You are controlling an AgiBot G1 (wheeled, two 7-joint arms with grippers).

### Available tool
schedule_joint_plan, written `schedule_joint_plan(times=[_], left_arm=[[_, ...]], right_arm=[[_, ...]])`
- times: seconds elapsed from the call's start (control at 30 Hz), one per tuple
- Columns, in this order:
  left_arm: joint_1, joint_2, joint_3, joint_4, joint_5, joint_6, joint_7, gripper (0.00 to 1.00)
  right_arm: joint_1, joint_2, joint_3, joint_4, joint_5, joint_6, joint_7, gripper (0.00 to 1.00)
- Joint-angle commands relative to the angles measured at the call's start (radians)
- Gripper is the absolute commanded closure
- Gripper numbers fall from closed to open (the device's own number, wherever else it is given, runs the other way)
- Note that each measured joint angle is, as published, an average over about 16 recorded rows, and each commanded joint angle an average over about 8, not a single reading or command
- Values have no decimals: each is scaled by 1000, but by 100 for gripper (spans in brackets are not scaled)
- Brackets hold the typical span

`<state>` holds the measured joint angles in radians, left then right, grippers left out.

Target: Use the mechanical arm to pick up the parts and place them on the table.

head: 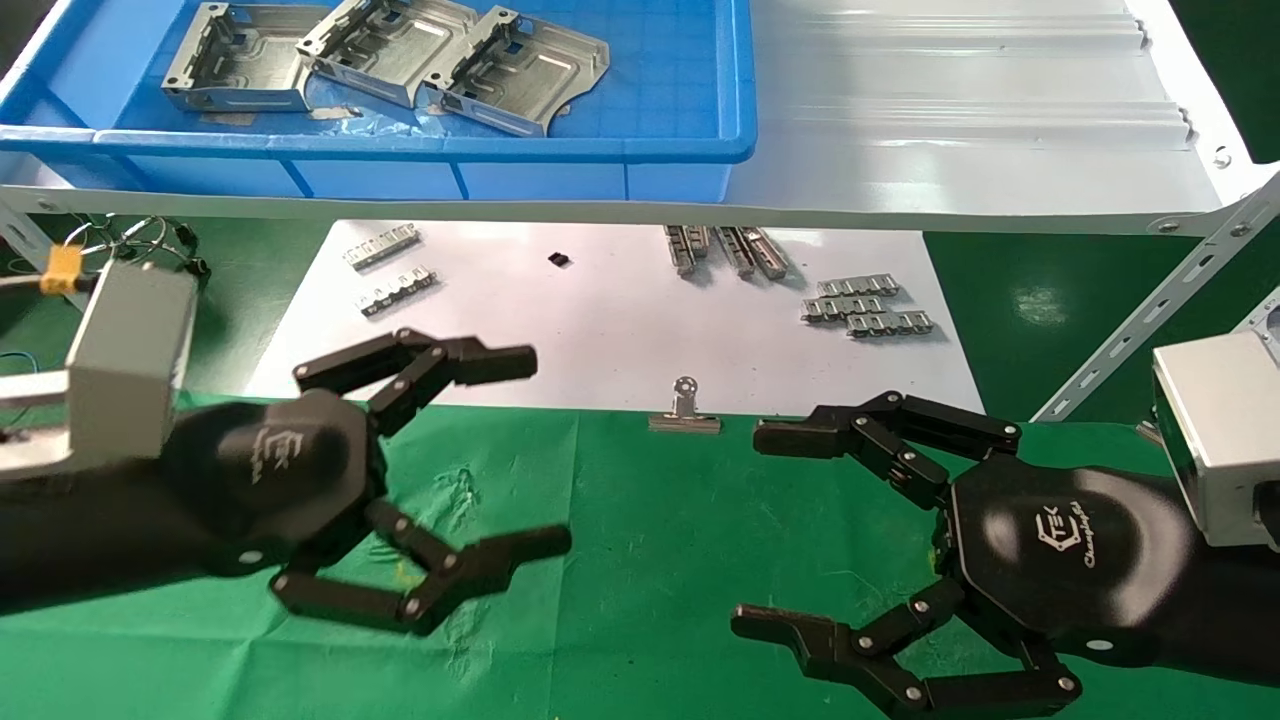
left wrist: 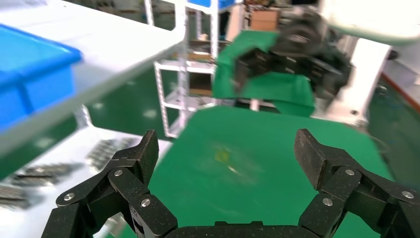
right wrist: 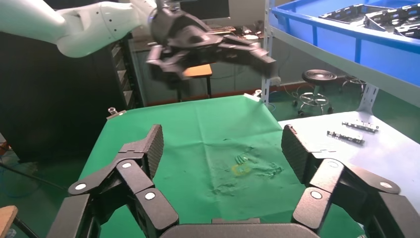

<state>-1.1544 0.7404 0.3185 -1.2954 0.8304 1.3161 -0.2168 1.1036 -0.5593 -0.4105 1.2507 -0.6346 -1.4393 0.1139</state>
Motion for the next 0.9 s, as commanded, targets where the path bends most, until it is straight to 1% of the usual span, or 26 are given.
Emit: schedule_joint_plan(times=[0.03,0.27,0.47,0.67,0.9], left_arm=[[-20,32,11,-12,26,-47,-11,0],[-116,101,21,61,89,-155,-25,0],[-236,166,42,186,159,-217,-7,0],[-403,243,104,374,281,-247,11,0],[-614,355,173,667,405,-261,58,0]], right_arm=[[0,0,0,0,0,0,0,100],[0,0,0,0,0,0,0,100],[0,0,0,0,0,0,0,100],[0,0,0,0,0,0,0,100],[0,0,0,0,0,0,0,100]])
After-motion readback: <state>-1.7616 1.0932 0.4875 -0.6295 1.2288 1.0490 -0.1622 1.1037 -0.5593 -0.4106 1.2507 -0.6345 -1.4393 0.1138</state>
